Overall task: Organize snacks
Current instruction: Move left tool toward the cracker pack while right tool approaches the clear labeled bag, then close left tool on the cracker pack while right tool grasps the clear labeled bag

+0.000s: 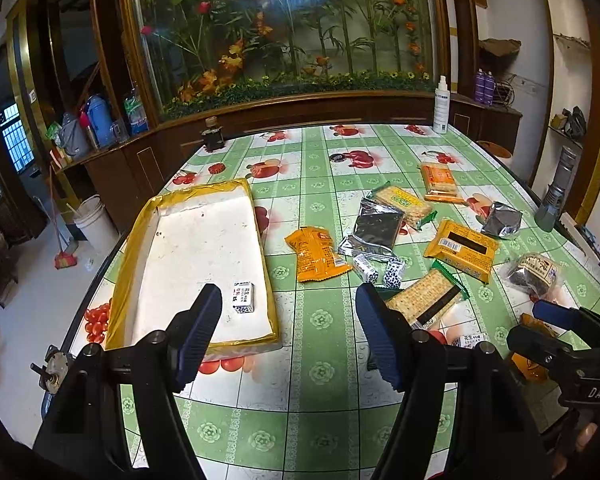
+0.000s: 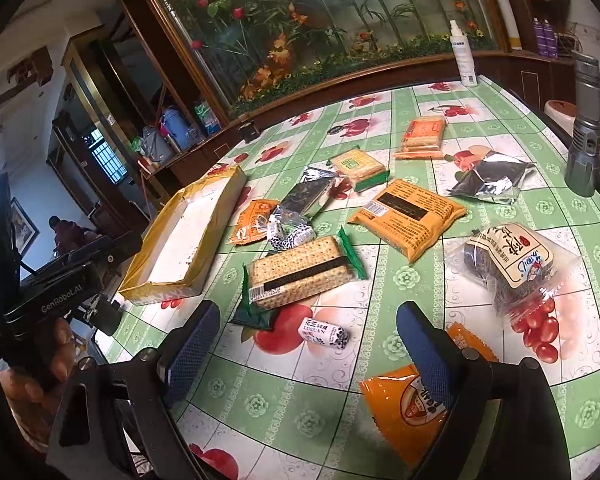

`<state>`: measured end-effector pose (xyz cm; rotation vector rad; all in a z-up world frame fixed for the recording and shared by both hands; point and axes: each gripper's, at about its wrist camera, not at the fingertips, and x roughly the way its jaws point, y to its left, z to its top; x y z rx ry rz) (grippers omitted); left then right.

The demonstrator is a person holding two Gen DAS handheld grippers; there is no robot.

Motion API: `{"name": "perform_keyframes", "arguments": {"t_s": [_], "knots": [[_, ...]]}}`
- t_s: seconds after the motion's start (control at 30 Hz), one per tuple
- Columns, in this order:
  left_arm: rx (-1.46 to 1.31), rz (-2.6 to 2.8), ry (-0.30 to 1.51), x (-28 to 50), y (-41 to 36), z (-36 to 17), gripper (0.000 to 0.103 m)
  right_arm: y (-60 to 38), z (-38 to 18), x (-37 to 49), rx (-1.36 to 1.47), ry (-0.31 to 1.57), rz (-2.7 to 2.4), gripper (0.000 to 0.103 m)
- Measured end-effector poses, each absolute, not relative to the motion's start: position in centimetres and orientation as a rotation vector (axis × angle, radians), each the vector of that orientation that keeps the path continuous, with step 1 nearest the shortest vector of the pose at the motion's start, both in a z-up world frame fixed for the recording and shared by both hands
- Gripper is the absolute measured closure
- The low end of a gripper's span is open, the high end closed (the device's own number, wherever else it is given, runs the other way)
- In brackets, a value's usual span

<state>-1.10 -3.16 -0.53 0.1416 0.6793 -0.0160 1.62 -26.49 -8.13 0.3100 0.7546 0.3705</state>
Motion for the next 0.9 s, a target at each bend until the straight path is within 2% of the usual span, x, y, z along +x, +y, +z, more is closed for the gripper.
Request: {"name": "perform_keyframes", "arguments": {"t_s": [0.07, 0.3, 0.73, 0.9], "knots": [[0.142, -0.055, 0.713, -0.6, -3.3, -1.2, 0.028, -26.6, -8.4, 1.7, 0.309, 0.761, 0.365, 0.011], [0.179, -0.198, 0.871, 0.7, -4.6, -5.7, 0.028, -27.2, -9.6, 2.1, 0.253, 0.810, 0.317, 0.011], [0.515, -0.496, 0.886, 5.2, -12.3, -7.4, 0.028, -28.5, -9.3, 2.3, 0.113, 0.845, 0.335, 0.011], [0.527, -0.570, 0.930, 7.3, -13.2, -8.2, 0.028, -30.9, -8.8, 3.1, -0.001, 0.820, 0.279, 0.011]]}}
